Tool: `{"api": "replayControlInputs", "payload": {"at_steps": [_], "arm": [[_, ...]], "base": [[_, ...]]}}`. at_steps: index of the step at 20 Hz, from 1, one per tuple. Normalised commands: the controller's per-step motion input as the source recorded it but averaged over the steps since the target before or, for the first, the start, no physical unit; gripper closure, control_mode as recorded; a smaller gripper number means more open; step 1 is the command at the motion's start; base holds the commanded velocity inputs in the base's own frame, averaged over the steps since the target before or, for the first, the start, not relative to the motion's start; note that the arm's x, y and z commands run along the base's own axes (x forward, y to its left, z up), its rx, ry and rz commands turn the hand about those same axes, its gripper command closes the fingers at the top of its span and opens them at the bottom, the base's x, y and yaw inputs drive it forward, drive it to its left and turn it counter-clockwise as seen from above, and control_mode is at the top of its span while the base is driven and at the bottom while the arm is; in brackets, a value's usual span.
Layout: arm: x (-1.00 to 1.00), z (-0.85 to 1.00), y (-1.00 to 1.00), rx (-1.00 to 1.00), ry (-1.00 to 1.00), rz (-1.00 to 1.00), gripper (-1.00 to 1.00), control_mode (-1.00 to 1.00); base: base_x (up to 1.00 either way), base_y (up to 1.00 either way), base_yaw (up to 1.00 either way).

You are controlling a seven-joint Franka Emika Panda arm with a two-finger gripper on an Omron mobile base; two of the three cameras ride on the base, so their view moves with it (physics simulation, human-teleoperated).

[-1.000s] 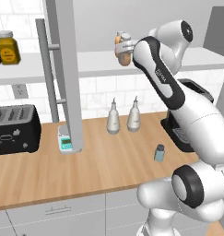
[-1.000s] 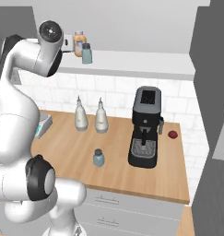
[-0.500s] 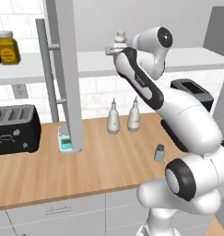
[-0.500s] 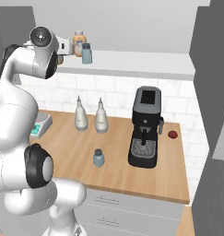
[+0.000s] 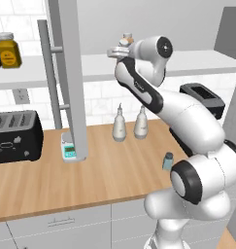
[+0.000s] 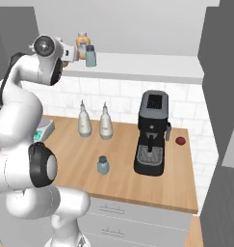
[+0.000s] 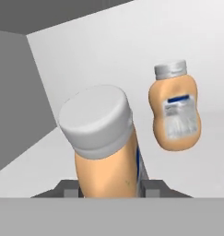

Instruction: Put the shaker and condiment bottle from the counter next to their counterparts in the cabinet.

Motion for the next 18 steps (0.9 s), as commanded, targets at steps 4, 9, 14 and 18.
{"api": "replayControlInputs", "payload": {"at_steps": [4,9,14,18], "arm": [[0.2,-0.29,0.0,0.03,-0.03,-0.02,1.0,-1.0],[0.34,-0.21,0.0,0.0,-0.01,-0.08,1.0,-1.0],[0.36,-0.09,0.0,0.0,0.0,-0.11,1.0,-1.0],[0.25,-0.18,0.01,0.0,0.03,-0.08,1.0,-1.0]], "base": [[0.0,0.0,0.0],[0.0,0.0,0.0],[0.0,0.0,0.0],[0.0,0.0,0.0]]}}
